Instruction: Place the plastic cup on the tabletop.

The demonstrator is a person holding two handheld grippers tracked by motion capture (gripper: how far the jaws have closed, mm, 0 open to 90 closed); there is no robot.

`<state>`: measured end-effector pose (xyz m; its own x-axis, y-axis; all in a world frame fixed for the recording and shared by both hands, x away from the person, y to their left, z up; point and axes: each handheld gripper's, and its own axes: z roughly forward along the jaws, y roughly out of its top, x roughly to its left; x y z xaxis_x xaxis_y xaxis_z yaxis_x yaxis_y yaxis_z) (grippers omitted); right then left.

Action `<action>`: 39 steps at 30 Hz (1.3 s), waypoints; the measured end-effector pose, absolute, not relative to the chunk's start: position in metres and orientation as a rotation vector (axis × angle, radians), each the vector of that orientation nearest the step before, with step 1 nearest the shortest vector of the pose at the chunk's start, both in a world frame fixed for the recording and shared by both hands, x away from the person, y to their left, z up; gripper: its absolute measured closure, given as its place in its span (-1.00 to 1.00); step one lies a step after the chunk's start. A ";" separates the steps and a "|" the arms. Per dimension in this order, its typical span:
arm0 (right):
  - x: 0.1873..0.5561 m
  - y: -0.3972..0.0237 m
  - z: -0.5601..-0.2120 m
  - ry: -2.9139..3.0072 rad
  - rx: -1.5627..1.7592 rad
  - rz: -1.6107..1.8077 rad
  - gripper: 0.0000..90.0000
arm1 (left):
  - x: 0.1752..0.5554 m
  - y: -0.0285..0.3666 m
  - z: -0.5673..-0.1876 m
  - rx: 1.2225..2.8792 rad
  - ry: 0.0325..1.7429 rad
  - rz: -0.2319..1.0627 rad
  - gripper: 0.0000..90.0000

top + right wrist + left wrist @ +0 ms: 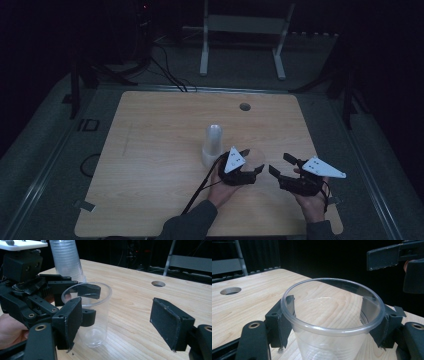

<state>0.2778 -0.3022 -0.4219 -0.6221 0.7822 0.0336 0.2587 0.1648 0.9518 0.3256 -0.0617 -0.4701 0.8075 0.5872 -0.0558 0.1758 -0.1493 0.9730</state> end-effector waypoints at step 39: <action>0.277 -0.302 -0.423 1.977 0.983 1.465 -0.43 | 0.325 -0.063 -0.489 1.729 0.618 0.409 -0.38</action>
<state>0.2773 -0.3024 -0.4234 -0.6225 0.7819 0.0335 0.2599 0.1661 0.9512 0.3252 -0.0629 -0.4895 0.7971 0.6016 -0.0520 0.1871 -0.1643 0.9685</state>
